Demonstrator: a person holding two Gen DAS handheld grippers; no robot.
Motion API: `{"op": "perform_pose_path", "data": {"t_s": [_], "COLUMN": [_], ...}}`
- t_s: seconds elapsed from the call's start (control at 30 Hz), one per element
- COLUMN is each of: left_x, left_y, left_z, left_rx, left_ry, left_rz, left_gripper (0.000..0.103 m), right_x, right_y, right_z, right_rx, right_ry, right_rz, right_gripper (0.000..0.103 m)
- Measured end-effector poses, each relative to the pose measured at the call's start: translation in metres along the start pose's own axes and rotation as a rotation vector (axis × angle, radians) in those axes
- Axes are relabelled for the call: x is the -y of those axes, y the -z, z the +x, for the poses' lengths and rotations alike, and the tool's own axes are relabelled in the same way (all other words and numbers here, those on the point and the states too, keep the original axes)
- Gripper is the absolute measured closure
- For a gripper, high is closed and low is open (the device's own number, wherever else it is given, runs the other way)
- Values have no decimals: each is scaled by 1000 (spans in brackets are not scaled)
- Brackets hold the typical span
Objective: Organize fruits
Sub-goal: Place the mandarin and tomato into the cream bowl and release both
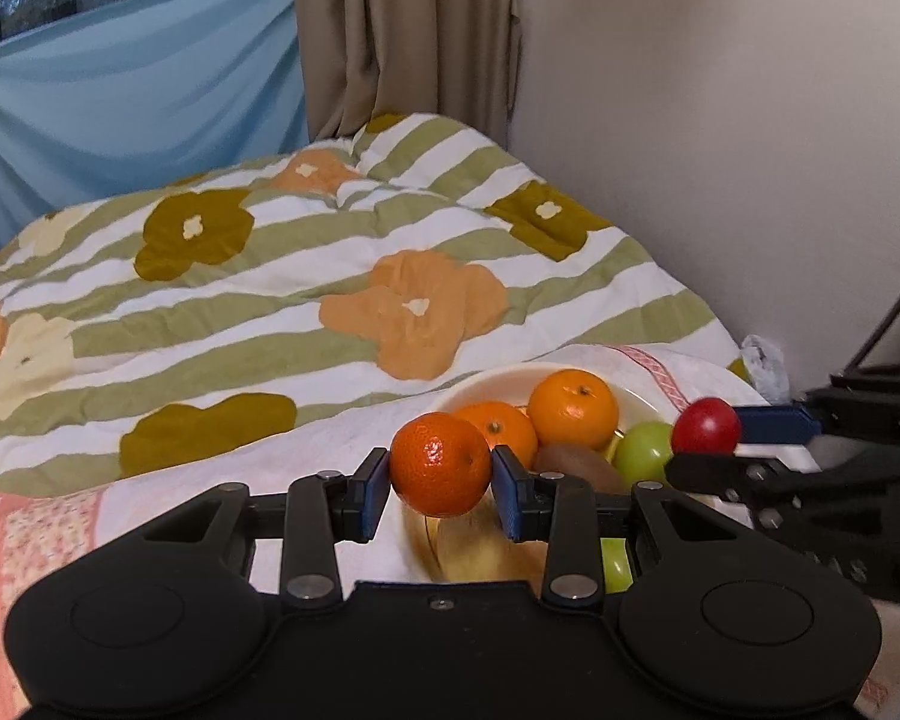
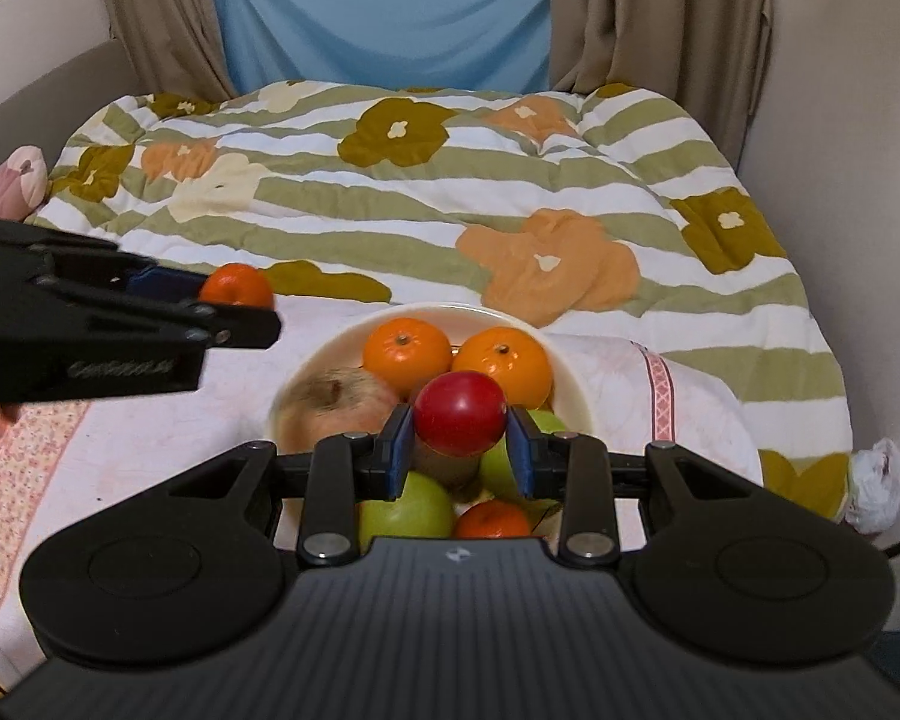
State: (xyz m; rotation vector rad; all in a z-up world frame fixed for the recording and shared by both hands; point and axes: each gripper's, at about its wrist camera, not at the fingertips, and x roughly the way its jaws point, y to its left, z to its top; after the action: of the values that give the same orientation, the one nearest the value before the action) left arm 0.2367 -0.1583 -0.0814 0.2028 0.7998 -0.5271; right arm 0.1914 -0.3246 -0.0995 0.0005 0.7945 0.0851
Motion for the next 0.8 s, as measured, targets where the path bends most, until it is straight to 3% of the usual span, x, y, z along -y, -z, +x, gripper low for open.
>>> {"op": "perform_pose_path", "data": {"t_s": [0.2,0.4,0.47,0.53,0.6,0.8], "left_x": [-1,1,1,1,2,1], "left_y": [-9,-7,-6,-6,-5,-1], "left_z": [45,61,60,56,48,26], "left_rx": [-56,-107,-108,-93,-69,-58], "left_ry": [-11,-18,-23,-29,-42,-51], "left_rz": [-17,-14,-12,-10,-3,-49], "left_gripper": [63,62,54,25,20,20], "right_x": [13,19,20,21,21,24], "right_y": [-1,0,-1,-1,-1,1], "right_z": [25,38,40,41,40,35], "right_rx": [-22,-35,-40,-43,-42,-42], "right_ry": [-28,-47,-50,-51,-52,-50], "right_rz": [-7,6,12,16,20,22], "right_gripper": [55,55,55,55,55,55]}}
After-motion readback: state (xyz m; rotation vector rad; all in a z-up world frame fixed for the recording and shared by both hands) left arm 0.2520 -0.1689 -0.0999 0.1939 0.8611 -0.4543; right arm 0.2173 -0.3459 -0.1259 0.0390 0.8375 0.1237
